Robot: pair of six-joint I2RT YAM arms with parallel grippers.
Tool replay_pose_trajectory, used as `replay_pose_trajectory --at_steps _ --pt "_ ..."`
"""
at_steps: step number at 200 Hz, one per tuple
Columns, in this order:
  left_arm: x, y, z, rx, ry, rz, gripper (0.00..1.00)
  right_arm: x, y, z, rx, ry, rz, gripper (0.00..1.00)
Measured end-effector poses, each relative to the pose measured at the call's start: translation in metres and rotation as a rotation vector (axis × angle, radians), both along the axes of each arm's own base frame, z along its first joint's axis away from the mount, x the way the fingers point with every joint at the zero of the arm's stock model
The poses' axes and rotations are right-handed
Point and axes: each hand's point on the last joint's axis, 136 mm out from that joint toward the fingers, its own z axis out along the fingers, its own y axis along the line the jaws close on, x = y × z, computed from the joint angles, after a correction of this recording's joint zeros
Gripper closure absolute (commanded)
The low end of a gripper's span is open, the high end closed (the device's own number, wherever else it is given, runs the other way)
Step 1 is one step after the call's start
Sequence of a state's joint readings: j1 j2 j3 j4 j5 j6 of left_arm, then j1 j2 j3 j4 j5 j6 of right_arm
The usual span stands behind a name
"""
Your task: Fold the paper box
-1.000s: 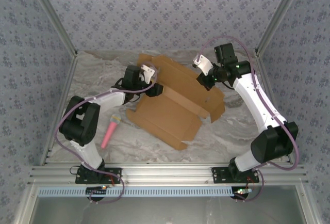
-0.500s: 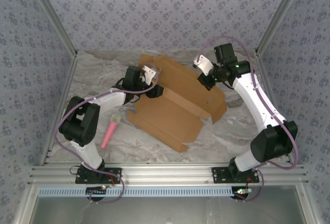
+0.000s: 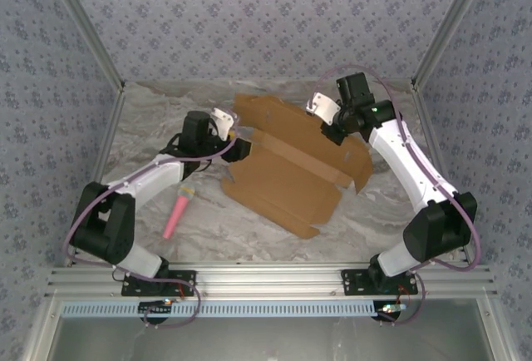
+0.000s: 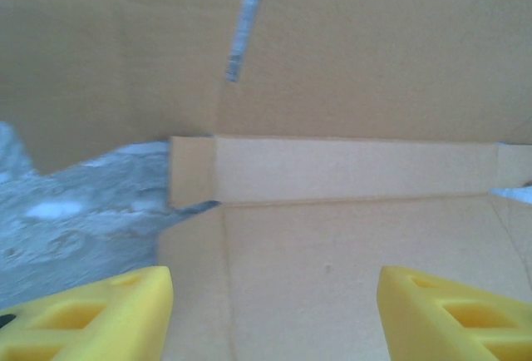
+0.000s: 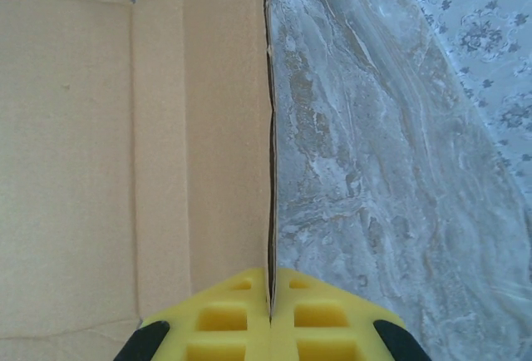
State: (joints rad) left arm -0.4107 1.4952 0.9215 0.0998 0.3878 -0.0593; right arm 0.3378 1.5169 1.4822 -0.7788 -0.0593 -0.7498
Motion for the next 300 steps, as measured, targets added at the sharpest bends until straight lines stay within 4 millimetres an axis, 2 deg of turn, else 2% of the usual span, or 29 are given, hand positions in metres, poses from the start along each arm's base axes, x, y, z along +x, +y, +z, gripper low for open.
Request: replay_pose_trajectory --at_steps 34,62,95,124,165,200,233,273,300 --pt "0.015 0.038 0.02 -0.029 -0.02 0.182 0.31 0.005 0.003 -0.009 -0.091 -0.052 0.062 1.0" --pt "0.027 0.07 0.02 -0.049 0.003 0.34 0.3 0.011 0.009 -0.02 -0.15 -0.105 0.113 1.0" --pt "0.043 0.111 0.012 -0.079 0.052 0.516 0.29 0.02 0.017 -0.03 -0.214 -0.196 0.17 1.0" --pt "0.059 0.135 -0.019 -0.055 0.155 0.612 0.29 0.025 0.022 -0.032 -0.269 -0.286 0.208 1.0" --pt "0.08 0.14 -0.049 -0.007 0.261 0.644 0.3 0.029 0.02 -0.029 -0.32 -0.383 0.23 1.0" --pt "0.103 0.138 -0.058 0.001 0.302 0.641 0.3 0.033 0.021 -0.029 -0.364 -0.446 0.256 1.0" --pt "0.125 0.129 -0.065 -0.007 0.332 0.6 0.3 0.034 0.02 -0.038 -0.413 -0.493 0.284 1.0" --pt "0.127 0.117 -0.08 -0.001 0.366 0.522 0.3 0.038 0.019 -0.04 -0.454 -0.561 0.299 1.0" --pt "0.125 0.109 -0.082 -0.006 0.363 0.466 0.3 0.039 0.018 -0.04 -0.478 -0.597 0.302 1.0"
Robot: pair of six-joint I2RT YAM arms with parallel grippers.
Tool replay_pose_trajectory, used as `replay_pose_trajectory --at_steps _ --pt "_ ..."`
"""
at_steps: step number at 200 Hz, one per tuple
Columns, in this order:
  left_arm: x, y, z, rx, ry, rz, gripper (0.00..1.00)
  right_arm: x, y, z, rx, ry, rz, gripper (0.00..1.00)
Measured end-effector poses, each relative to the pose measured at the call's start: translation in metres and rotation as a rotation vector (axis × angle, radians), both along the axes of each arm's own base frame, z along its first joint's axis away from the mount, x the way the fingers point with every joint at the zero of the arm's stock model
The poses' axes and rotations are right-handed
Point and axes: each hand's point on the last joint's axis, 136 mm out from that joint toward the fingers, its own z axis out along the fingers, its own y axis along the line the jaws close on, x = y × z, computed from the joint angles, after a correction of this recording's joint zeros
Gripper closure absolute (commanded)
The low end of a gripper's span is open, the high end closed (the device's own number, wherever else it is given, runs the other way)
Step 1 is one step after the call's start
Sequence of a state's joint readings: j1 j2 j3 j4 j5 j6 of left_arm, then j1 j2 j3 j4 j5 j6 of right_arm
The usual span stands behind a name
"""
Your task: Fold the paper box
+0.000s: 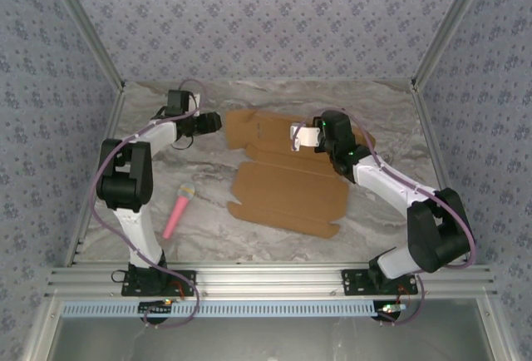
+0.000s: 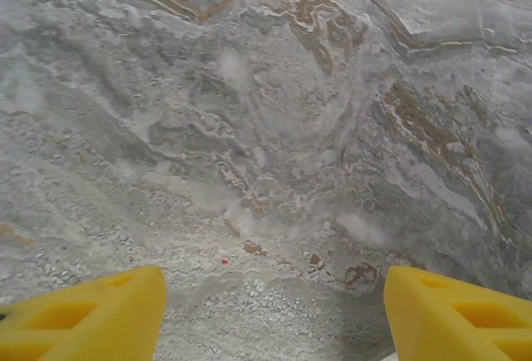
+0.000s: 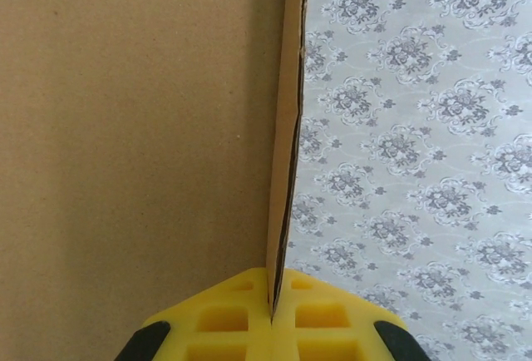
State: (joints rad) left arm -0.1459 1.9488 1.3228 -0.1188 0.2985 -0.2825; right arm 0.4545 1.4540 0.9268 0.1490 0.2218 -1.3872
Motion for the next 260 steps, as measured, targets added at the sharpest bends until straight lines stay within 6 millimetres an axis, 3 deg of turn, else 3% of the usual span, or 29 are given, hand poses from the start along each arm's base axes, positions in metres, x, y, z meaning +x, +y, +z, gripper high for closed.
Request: replay_pose_trajectory --at_steps 70,122,190,260 --pt "-0.007 -0.026 0.003 -0.055 -0.052 -0.139 0.3 0.002 -0.004 0.002 -0.013 -0.039 -0.015 1.0" --pt "-0.035 -0.052 -0.014 -0.128 -0.044 -0.248 0.31 0.001 -0.002 0.004 -0.003 -0.058 -0.01 1.0" --pt "-0.048 -0.084 0.007 -0.177 -0.125 -0.392 0.31 -0.003 -0.002 0.011 0.017 -0.082 -0.01 1.0" --pt "-0.066 -0.11 0.009 -0.174 -0.156 -0.528 0.31 -0.005 -0.003 0.008 0.02 -0.082 -0.011 1.0"
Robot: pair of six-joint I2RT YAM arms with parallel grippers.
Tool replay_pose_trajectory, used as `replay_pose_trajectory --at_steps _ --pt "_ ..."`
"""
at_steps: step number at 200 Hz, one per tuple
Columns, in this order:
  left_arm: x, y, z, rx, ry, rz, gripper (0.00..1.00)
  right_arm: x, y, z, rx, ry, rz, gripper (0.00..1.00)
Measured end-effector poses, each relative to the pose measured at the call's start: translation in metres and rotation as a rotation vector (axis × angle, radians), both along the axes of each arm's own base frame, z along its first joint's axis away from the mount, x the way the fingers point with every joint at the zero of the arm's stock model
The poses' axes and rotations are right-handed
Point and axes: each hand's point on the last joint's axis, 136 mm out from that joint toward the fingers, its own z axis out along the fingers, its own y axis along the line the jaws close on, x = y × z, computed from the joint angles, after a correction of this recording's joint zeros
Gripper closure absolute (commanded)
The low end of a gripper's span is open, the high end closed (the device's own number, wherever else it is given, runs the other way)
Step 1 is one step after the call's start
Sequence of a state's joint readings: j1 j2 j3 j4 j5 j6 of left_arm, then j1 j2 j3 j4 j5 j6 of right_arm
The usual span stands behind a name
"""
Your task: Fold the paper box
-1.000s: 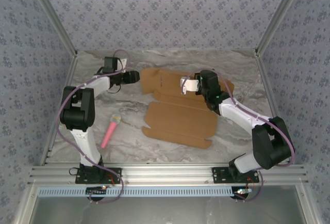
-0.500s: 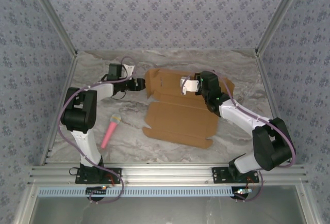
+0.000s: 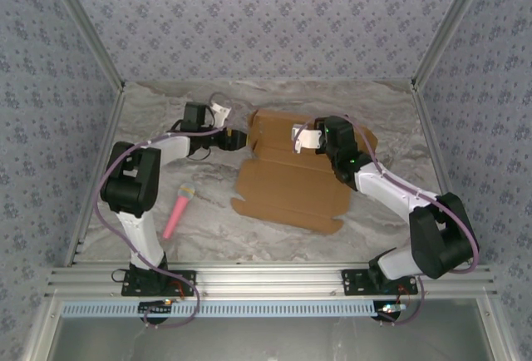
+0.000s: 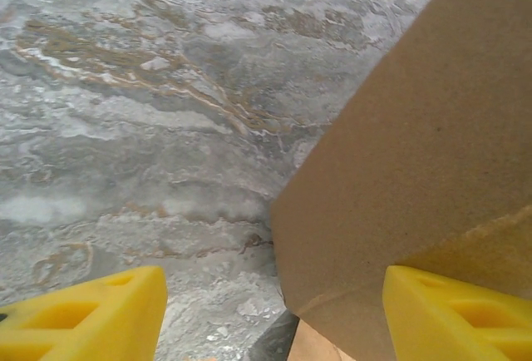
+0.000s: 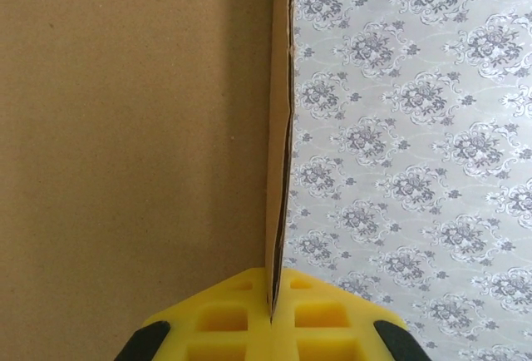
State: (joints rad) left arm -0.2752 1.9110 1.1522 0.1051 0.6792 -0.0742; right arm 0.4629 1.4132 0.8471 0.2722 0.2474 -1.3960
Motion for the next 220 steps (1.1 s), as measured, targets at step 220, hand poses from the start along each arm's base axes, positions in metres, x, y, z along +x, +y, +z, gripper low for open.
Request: replay_pose_trajectory --at_steps 220 --pt "-0.02 -0.032 0.015 0.029 -0.15 -0.141 0.37 -0.006 -0.003 -0.014 0.002 0.035 -0.008 1.0"
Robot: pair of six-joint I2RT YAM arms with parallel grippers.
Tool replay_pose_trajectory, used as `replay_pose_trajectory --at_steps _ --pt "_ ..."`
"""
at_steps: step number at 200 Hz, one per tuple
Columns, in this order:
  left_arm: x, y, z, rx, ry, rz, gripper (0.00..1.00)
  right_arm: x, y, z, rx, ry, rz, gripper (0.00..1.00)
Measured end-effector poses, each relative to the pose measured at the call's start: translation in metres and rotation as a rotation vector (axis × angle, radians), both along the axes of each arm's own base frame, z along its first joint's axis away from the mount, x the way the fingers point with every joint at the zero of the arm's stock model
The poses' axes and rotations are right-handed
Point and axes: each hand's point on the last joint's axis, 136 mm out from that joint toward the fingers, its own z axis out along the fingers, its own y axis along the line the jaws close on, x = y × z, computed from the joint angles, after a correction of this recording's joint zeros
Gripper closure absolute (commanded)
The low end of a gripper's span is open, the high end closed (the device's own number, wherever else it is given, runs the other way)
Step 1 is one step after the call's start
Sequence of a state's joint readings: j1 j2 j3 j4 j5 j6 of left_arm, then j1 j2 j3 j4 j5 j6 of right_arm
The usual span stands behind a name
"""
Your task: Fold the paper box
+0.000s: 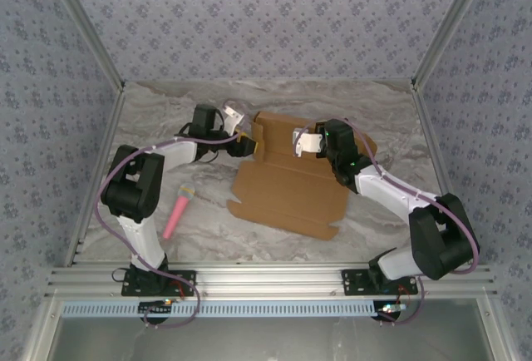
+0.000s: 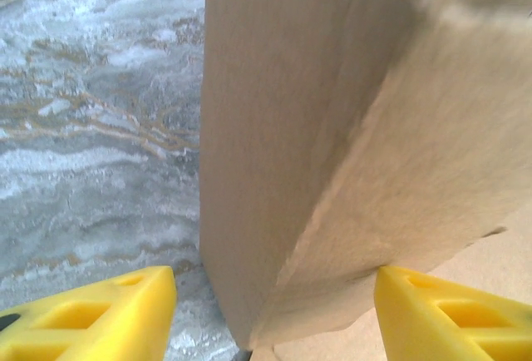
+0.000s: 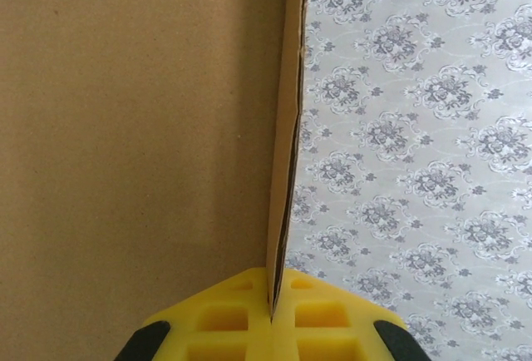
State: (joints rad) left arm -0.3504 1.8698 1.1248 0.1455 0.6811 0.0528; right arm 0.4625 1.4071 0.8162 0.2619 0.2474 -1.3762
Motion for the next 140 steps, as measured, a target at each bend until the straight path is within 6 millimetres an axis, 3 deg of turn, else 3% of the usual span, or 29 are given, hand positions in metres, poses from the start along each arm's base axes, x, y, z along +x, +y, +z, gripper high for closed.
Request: replay_pose_trajectory --at_steps 53,140 --pt "0.007 -0.01 0.018 -0.009 -0.055 -0.02 0.43 0.0 0.0 -0.001 0.006 0.004 -0.003 1.0" --pt "0.014 -0.01 0.008 0.023 -0.116 0.029 0.49 -0.001 0.005 0.003 -0.003 -0.02 0.011 1.0"
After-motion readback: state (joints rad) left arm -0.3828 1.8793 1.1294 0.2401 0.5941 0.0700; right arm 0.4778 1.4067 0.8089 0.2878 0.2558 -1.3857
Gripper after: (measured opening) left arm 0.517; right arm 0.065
